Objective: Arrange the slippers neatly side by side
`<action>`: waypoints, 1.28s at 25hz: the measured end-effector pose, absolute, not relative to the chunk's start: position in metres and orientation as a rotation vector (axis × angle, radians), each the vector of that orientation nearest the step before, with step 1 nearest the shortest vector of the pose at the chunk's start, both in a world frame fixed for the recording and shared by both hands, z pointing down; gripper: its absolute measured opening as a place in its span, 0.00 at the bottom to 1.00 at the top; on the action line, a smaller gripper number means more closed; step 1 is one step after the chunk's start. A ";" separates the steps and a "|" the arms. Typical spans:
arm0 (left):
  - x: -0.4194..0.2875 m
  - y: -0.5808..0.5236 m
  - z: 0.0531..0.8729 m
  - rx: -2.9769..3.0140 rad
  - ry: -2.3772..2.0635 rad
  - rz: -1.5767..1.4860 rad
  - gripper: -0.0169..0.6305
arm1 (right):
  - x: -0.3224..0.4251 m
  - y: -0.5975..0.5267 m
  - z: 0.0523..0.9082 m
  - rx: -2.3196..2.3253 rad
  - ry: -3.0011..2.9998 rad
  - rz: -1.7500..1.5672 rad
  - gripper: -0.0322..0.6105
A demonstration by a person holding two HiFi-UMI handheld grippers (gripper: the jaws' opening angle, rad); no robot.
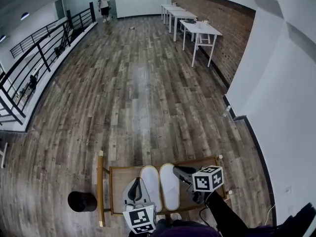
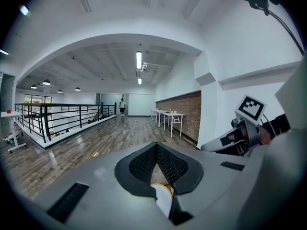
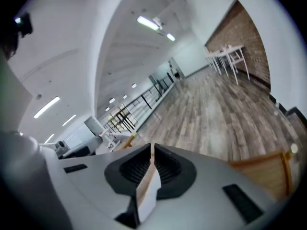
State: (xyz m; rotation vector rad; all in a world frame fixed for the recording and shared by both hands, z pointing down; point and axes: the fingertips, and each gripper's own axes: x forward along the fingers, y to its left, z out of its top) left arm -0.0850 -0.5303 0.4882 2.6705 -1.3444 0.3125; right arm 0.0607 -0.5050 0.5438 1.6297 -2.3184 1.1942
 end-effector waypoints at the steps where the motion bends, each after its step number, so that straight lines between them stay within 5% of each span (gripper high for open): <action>1: -0.081 -0.531 0.485 2.686 -1.335 0.302 0.03 | 0.059 -0.507 0.521 1.681 -2.393 1.092 0.08; 10: -0.052 -0.525 0.448 2.788 -1.273 0.191 0.03 | 0.044 -0.484 0.406 1.982 -2.389 0.271 0.07; 32: -0.043 -0.481 0.428 2.898 -1.203 0.121 0.03 | 0.042 -0.429 0.413 2.197 -2.257 0.219 0.05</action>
